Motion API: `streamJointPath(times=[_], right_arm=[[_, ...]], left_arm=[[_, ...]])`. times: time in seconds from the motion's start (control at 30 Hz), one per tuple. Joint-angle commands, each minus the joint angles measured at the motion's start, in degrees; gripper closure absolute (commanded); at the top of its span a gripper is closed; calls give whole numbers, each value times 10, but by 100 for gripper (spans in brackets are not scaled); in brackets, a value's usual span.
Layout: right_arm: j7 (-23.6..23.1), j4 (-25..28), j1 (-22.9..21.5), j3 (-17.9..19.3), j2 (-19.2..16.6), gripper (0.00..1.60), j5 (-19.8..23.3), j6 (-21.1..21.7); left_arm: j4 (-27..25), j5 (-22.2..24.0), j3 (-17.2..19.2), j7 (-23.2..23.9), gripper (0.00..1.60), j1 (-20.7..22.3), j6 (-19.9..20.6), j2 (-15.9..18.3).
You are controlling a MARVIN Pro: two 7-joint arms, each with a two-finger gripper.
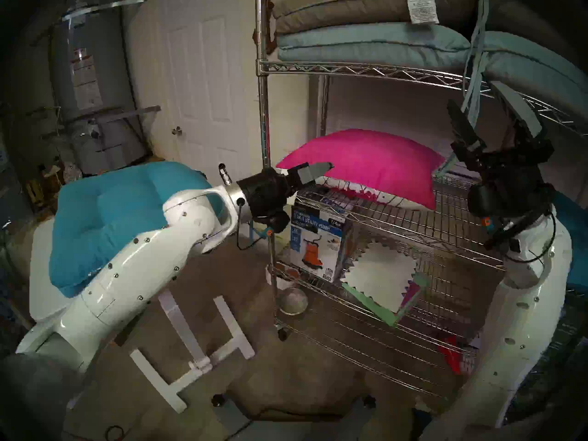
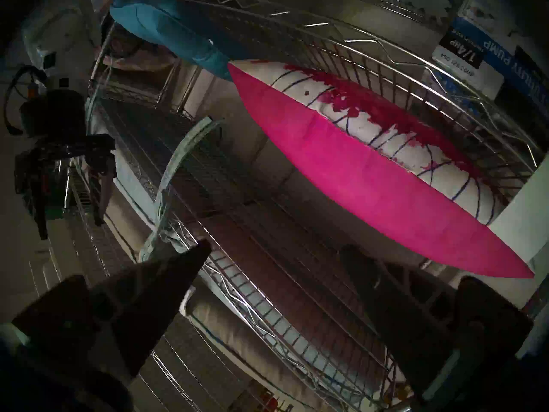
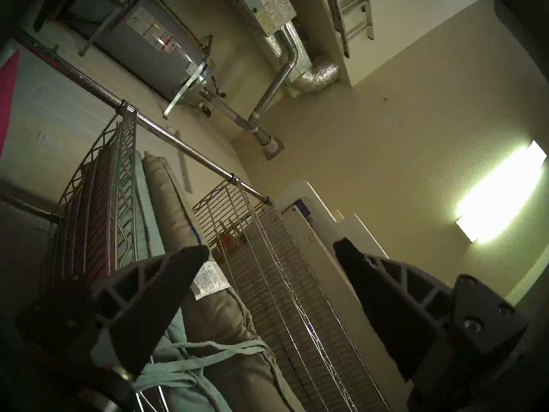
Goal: Put cushion on the shelf
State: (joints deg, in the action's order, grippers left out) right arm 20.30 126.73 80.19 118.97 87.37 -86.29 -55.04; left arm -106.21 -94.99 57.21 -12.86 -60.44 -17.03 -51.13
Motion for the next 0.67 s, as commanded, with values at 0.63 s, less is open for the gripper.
streamJointPath(times=[0.63], right_arm=[[-2,7,-5,-2,-1,0,1,0]], left_arm=[[-198,55,68,266,0,-102,46,49]])
